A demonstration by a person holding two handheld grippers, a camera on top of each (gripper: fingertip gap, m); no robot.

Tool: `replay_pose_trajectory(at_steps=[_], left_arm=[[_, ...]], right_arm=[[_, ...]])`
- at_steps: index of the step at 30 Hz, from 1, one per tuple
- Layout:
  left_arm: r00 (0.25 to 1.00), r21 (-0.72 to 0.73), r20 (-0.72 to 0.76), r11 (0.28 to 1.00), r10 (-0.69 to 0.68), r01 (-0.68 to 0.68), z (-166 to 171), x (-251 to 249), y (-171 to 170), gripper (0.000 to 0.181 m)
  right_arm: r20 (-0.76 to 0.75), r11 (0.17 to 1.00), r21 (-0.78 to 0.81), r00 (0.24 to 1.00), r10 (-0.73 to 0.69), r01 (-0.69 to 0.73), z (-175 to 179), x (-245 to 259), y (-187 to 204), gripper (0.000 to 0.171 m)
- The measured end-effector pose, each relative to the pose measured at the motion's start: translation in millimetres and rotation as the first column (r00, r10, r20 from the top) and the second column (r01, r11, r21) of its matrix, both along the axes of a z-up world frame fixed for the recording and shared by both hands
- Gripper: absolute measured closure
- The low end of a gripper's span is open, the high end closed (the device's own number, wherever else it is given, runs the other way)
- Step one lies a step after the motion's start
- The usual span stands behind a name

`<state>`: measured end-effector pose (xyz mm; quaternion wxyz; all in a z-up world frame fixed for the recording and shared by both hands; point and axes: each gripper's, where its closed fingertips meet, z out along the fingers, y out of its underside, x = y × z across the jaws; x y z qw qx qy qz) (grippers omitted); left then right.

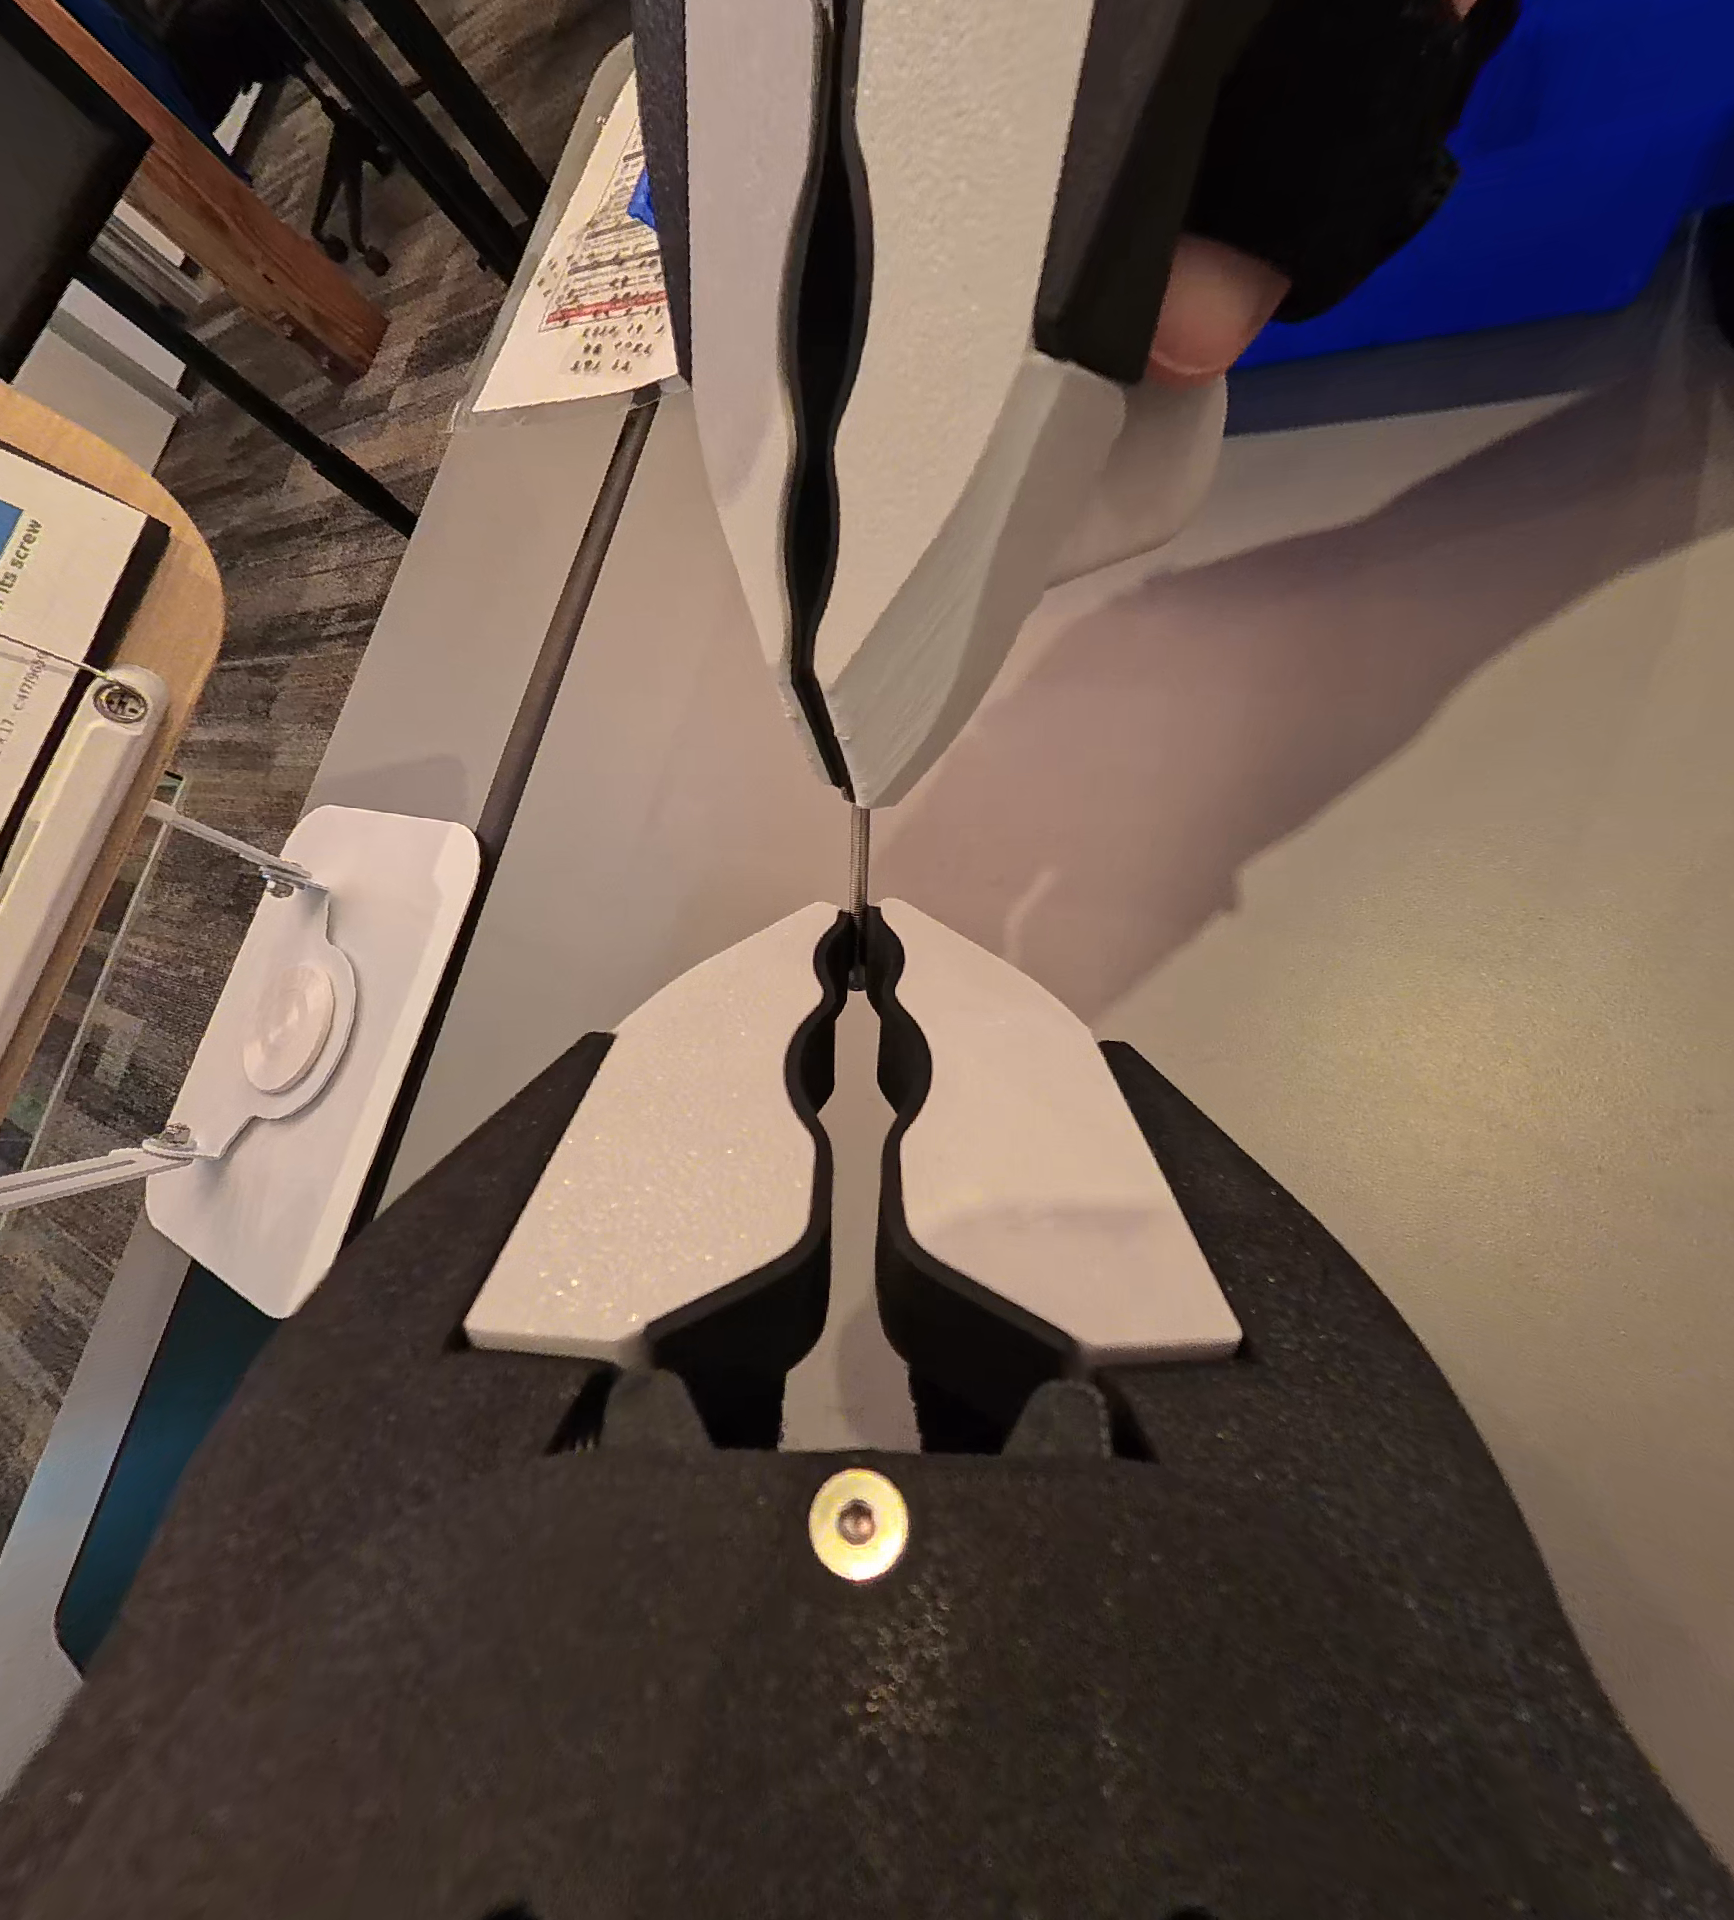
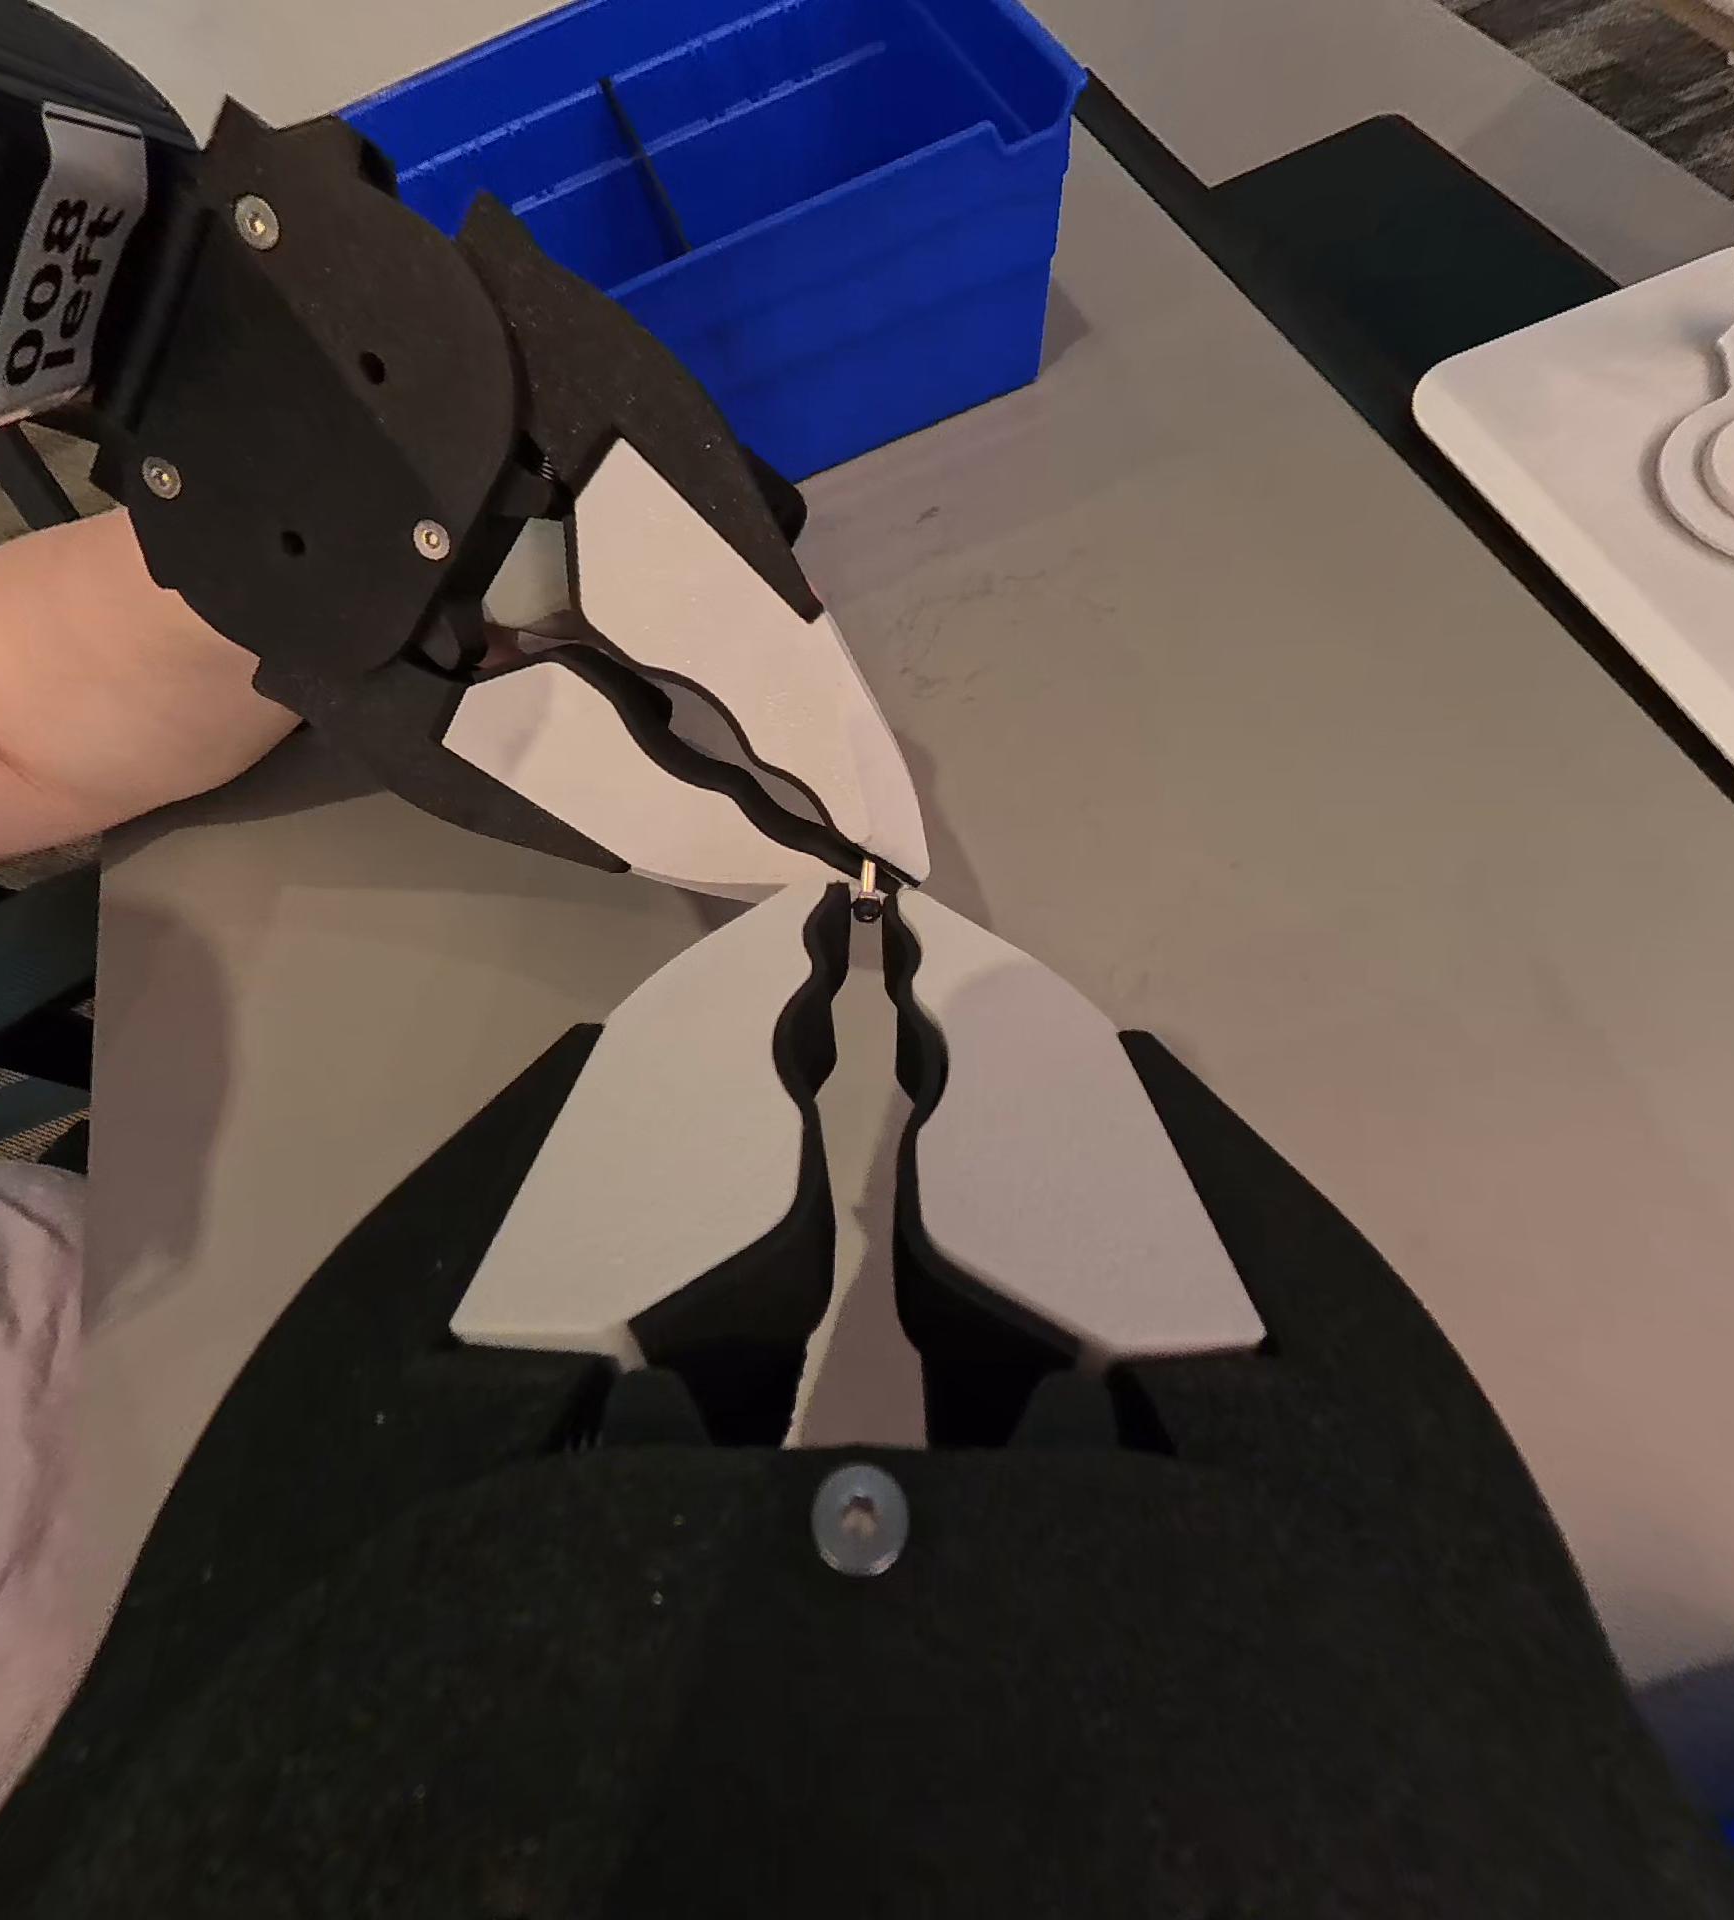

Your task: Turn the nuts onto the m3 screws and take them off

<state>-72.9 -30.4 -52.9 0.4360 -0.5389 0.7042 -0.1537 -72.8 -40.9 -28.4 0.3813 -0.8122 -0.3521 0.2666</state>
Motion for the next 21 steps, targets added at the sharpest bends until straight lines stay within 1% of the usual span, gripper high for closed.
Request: replay_pose_trajectory(at_steps=[3, 7, 9, 12, 14, 16, 18, 19, 21], left_arm=[[1.000, -0.009, 0.008, 1.000, -0.002, 0.002, 1, 1, 0, 0.180], [1.000, -0.013, 0.011, 1.000, -0.002, 0.002, 2, 0, 0, 0.179], [1.000, -0.018, 0.016, 1.000, -0.003, 0.003, 2, 0, 0, 0.180], [1.000, -0.035, 0.022, 0.999, -0.011, 0.012, 3, -2, 0, 0.180], [0.998, -0.069, 0.024, 0.996, -0.052, 0.053, 4, -3, -5, 0.179], [0.993, -0.114, 0.034, 0.986, -0.116, 0.119, 5, -3, -16, 0.179], [0.984, -0.162, 0.050, 0.970, -0.173, 0.179, 7, -4, -27, 0.180], [0.977, -0.185, 0.064, 0.959, -0.205, 0.213, 9, -4, -34, 0.180], [0.966, -0.216, 0.091, 0.943, -0.240, 0.255, 13, -4, -41, 0.179]], right_arm=[[-0.003, 1.000, -0.004, 1.000, 0.003, -0.003, -1, 0, 0, 0.164], [-0.001, 1.000, 0.015, 1.000, 0.007, -0.007, 0, -2, 1, 0.158], [0.004, 0.999, 0.046, 1.000, 0.008, -0.008, 4, -1, 2, 0.150], [0.030, 0.988, 0.143, 0.998, 0.061, -0.065, 16, -1, -2, 0.146], [0.081, 0.955, 0.264, 0.990, 0.117, -0.135, 27, 1, -7, 0.145], [0.163, 0.897, 0.366, 0.966, 0.201, -0.248, 34, -1, -20, 0.147], [0.256, 0.836, 0.405, 0.924, 0.284, -0.369, 32, -3, -37, 0.149], [0.291, 0.814, 0.413, 0.906, 0.308, -0.410, 31, -3, -43, 0.154], [0.320, 0.777, 0.452, 0.893, 0.318, -0.438, 35, -5, -47, 0.157]])
